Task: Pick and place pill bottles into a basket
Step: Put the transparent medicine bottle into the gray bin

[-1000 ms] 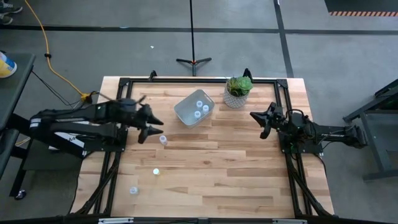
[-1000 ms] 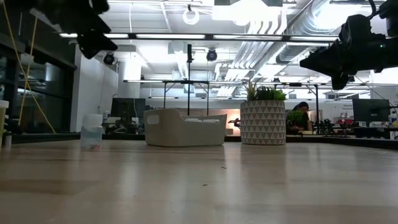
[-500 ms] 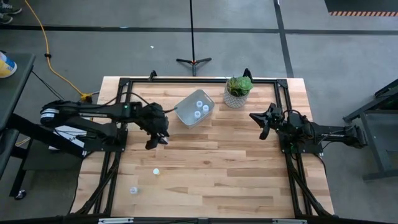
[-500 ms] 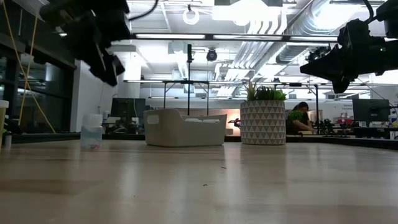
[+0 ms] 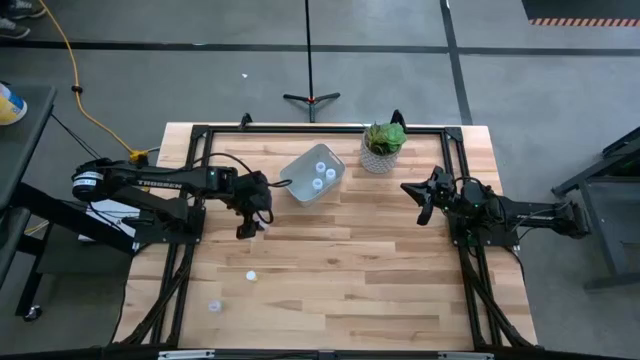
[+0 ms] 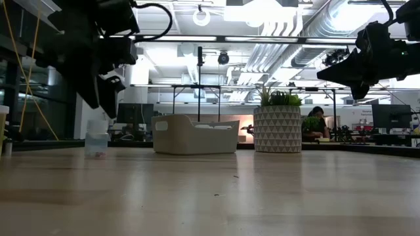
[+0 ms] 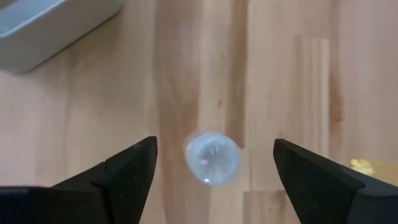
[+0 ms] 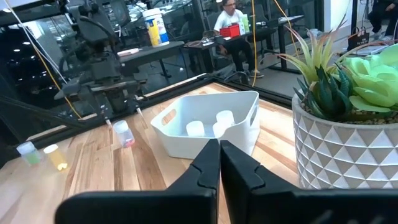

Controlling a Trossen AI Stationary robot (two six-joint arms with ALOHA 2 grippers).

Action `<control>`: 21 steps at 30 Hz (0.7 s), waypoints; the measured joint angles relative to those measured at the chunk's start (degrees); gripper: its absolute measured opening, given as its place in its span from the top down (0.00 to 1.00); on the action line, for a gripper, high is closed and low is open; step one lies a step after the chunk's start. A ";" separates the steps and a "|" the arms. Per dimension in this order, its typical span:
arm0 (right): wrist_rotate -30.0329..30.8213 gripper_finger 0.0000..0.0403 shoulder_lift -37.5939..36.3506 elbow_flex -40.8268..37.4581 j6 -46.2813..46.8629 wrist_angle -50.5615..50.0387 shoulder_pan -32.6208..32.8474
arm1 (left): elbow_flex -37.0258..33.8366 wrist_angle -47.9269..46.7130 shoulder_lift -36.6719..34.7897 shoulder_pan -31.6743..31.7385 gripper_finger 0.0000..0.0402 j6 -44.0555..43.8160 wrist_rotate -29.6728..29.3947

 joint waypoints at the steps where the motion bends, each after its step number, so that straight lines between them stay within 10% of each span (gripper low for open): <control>1: 0.01 0.99 0.00 0.00 0.01 -0.02 -0.01 | -0.13 0.21 0.00 0.00 0.10 0.00 -0.57; 21: 0.16 0.99 0.04 0.00 -1.50 -0.24 0.00 | -3.07 3.20 5.95 -0.02 0.18 -1.54 -2.29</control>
